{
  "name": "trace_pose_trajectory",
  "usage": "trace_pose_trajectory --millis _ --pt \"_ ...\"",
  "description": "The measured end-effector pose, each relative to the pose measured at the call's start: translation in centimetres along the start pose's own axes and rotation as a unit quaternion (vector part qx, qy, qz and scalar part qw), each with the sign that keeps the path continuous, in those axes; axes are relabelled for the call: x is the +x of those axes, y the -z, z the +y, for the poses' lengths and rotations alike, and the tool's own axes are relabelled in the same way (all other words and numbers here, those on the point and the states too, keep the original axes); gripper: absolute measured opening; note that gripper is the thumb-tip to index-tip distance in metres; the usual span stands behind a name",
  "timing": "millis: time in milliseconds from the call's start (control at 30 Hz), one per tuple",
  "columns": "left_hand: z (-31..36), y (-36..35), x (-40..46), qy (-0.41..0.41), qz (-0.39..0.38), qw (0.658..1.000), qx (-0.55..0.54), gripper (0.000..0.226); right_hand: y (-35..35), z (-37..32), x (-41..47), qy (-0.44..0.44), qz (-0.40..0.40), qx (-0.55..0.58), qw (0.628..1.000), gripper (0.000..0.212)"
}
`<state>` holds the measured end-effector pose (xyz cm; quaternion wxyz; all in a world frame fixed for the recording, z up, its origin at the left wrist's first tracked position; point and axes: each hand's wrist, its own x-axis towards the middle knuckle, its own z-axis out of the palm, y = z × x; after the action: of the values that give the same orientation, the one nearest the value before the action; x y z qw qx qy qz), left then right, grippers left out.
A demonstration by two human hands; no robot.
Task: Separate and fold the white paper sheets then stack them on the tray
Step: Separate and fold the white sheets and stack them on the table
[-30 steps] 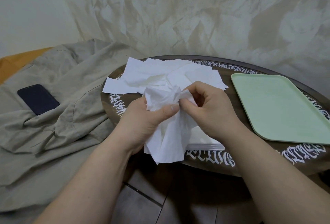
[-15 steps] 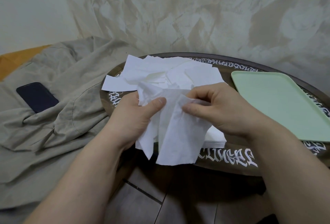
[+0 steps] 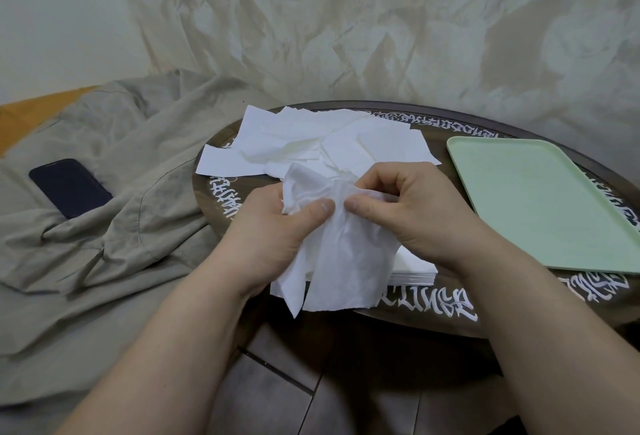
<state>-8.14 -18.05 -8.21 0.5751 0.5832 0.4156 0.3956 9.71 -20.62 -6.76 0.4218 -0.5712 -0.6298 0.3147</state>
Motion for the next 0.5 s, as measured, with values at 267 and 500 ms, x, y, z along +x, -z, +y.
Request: trace_pose_trajectory --millis 267,500 --pt "-0.23 -0.04 0.06 -0.001 -0.024 0.999 -0.035 0.014 -0.12 0.04 0.01 0.006 0.011 0.014 1.000 0.008" --pt "-0.27 -0.11 0.02 -0.004 -0.021 0.999 -0.036 0.027 -0.22 -0.10 -0.05 0.011 0.015 0.021 1.000 0.007"
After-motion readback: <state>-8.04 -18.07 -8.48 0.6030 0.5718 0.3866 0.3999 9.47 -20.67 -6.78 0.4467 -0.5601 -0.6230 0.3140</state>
